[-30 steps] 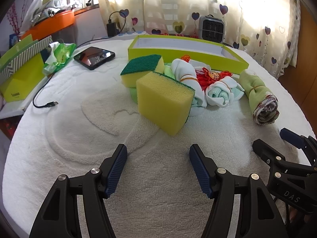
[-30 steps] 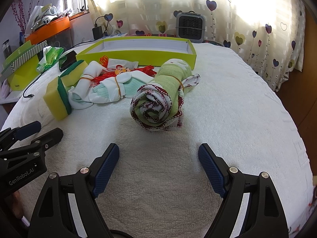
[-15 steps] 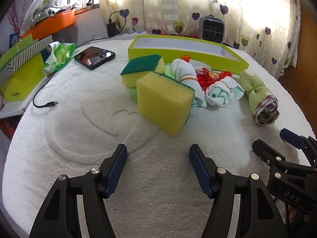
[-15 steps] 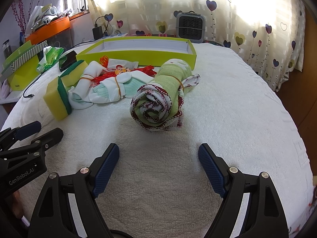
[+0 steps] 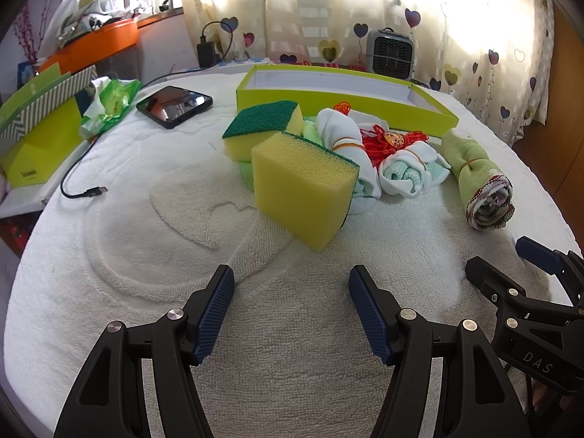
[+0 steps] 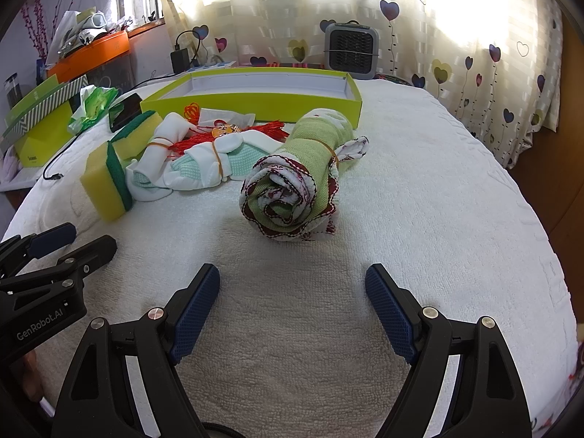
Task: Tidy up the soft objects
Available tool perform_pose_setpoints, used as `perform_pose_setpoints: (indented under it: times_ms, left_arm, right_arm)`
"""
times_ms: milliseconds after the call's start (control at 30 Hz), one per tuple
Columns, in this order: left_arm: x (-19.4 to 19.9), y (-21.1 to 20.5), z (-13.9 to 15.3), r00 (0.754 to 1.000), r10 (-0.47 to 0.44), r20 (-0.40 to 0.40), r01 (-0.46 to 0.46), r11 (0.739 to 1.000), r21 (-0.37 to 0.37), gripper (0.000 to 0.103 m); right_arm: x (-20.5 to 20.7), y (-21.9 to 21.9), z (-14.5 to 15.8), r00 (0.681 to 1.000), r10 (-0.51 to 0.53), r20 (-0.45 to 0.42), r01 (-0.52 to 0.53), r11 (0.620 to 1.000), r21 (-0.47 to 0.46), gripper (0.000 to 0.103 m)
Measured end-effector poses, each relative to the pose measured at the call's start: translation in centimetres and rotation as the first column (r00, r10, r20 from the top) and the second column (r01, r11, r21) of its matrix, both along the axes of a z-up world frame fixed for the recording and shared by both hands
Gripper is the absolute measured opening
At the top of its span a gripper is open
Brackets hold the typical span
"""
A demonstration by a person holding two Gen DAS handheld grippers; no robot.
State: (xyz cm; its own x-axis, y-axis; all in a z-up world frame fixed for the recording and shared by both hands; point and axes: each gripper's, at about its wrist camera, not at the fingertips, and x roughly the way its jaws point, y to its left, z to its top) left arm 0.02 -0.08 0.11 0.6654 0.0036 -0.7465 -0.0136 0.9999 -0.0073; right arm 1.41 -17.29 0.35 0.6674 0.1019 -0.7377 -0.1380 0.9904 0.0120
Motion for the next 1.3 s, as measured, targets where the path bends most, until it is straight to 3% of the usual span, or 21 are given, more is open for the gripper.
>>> perform_pose_setpoints:
  times_ms: [1300]
  left_arm:
    - [0.14,0.41,0.15,1.000,-0.011,-0.015,0.011,1.000,0.003,0.065]
  right_arm:
    - [0.06,0.04,-0.10,1.000,0.000,0.001,0.000,1.000,0.001,0.082]
